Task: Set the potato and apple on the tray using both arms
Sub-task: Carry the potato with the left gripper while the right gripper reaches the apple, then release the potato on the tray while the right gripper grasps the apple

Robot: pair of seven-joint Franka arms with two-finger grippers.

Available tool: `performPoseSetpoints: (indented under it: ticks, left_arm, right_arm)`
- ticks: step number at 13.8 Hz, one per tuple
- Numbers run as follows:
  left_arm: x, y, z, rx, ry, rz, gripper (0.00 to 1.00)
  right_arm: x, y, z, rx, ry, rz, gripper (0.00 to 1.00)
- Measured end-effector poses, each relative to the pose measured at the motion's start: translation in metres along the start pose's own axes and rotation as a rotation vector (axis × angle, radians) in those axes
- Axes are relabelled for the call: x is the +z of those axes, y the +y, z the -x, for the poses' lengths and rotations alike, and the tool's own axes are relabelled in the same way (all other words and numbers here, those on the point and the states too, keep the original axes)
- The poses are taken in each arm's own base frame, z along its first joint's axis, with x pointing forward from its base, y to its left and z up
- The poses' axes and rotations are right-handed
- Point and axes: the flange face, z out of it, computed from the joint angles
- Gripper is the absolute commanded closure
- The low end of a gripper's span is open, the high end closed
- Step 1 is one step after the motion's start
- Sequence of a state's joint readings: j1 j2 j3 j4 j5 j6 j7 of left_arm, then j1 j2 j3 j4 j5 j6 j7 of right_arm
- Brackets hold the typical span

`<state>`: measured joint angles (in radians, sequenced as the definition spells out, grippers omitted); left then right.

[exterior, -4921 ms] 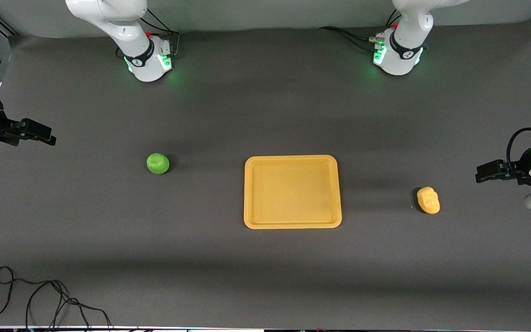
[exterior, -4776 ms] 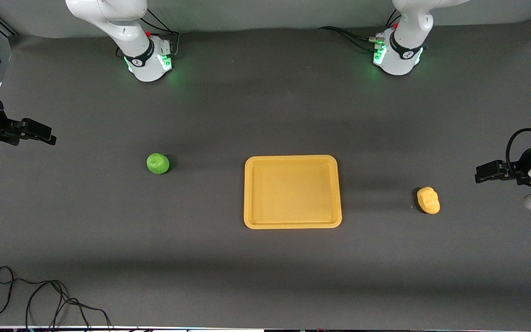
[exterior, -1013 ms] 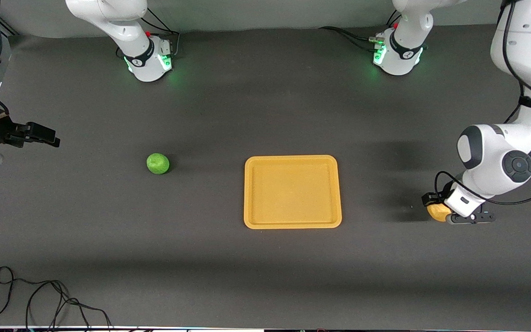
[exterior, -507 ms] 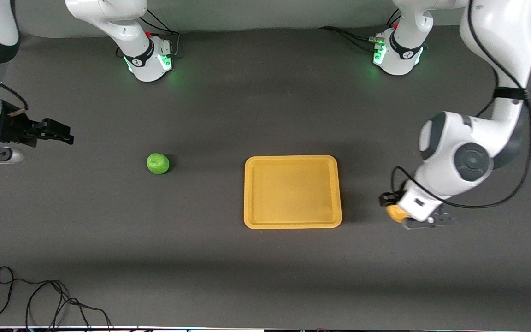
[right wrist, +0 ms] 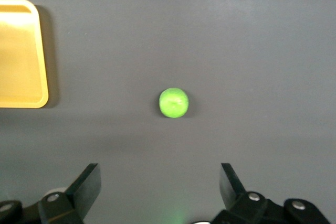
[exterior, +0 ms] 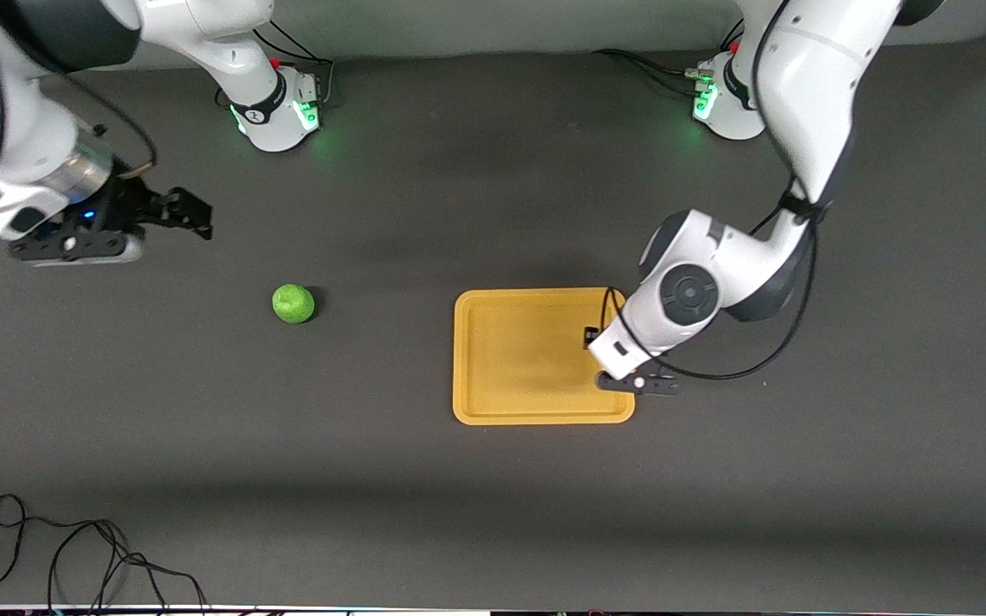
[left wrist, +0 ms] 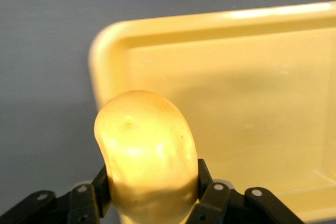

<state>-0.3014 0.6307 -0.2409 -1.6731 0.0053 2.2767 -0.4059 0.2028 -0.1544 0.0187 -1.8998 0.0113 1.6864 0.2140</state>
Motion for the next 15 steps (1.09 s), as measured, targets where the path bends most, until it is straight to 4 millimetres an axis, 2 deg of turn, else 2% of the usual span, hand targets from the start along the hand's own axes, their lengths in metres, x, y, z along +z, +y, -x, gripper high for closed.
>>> performPoseSetpoints:
  ticks: [2, 4, 5, 6, 8, 10, 13, 15]
  left_arm:
    - [0.034, 0.014, 0.000, 0.013, 0.008, 0.017, 0.76]
    - [0.046, 0.014, -0.001, 0.011, -0.001, 0.017, 0.76]
    - [0.044, 0.012, -0.003, 0.008, 0.001, 0.015, 0.65]
    - [0.043, 0.010, -0.004, 0.006, 0.001, 0.012, 0.35]
    - [0.044, 0.007, -0.003, 0.005, -0.022, 0.000, 0.22]
    - [0.044, 0.006, -0.002, 0.005, -0.038, -0.009, 0.00]
    - [0.037, 0.006, -0.005, 0.003, -0.031, -0.008, 0.00]
    - [0.014, 0.005, -0.010, -0.001, -0.022, -0.011, 0.00]
  right_arm:
    - [0.016, 0.000, 0.018, -0.001, 0.011, -0.001, 0.00]
    - [0.037, 0.010, 0.024, 0.015, 0.030, -0.009, 0.00]
    - [0.051, 0.015, 0.023, 0.024, 0.038, -0.013, 0.00]
    - [0.066, 0.018, 0.022, 0.030, 0.048, -0.016, 0.00]
    - [0.107, 0.017, 0.017, 0.032, 0.074, -0.021, 0.00]
    - [0.157, 0.009, 0.008, 0.018, 0.072, -0.019, 0.00]
    - [0.230, -0.002, 0.003, 0.000, 0.103, -0.022, 0.00]
    - [0.269, 0.003, 0.008, 0.009, 0.124, -0.025, 0.00]
